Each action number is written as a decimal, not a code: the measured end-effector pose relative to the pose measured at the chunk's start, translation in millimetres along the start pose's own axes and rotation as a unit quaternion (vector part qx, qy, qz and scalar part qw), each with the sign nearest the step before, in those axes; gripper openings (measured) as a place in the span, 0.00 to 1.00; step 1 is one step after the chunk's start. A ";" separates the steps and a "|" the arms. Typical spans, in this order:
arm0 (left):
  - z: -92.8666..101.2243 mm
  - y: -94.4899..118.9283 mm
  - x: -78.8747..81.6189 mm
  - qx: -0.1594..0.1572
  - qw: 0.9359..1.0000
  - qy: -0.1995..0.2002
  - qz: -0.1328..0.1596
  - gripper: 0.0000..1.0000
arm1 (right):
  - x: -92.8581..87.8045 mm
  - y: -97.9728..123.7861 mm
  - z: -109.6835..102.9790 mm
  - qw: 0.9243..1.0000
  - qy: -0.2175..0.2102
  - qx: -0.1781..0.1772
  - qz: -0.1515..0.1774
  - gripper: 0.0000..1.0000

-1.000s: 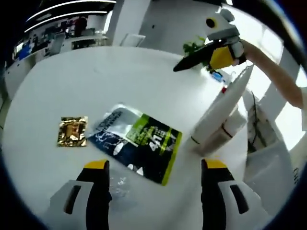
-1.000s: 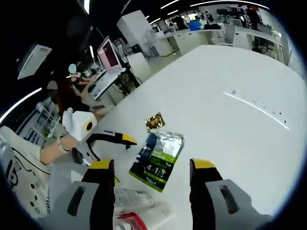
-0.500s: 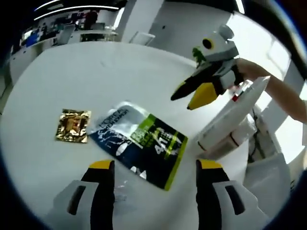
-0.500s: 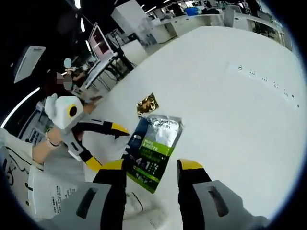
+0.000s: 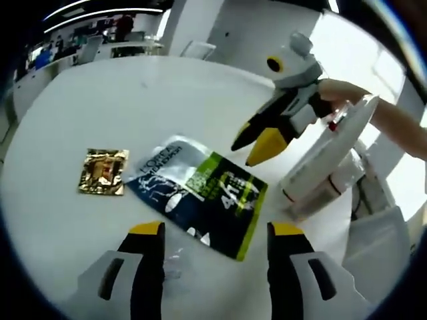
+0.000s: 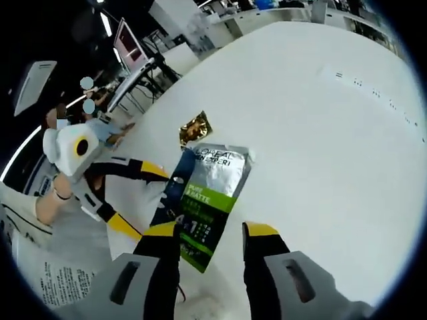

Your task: Arrange the skincare products in the storage area until every visible bottle or jar stands upright without overlapping.

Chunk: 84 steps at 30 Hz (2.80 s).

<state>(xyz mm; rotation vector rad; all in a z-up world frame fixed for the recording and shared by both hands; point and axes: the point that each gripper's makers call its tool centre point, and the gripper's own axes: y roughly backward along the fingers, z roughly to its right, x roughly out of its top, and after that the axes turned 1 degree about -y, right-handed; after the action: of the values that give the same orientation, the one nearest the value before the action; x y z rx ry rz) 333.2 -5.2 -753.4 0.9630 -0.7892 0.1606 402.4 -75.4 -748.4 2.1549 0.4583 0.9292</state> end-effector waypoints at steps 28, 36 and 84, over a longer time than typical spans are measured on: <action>-2.0 9.9 2.2 -0.030 0.991 0.116 0.054 0.31 | -8.9 -19.8 -10.5 0.998 -0.045 0.044 -0.003 0.15; -0.9 9.9 7.4 -0.062 0.968 0.228 0.090 0.26 | -9.0 -20.9 -8.5 0.997 -0.060 0.049 0.007 0.10; 19.0 42.0 69.6 -0.067 0.978 0.092 0.177 0.00 | 41.5 29.5 -54.9 0.991 -0.010 0.072 0.116 0.06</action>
<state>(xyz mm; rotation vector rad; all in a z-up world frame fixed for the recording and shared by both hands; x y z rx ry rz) 353.9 -10.3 -672.7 0.6642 -0.7849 0.4927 390.9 -45.0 -680.9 2.3849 0.2757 1.0274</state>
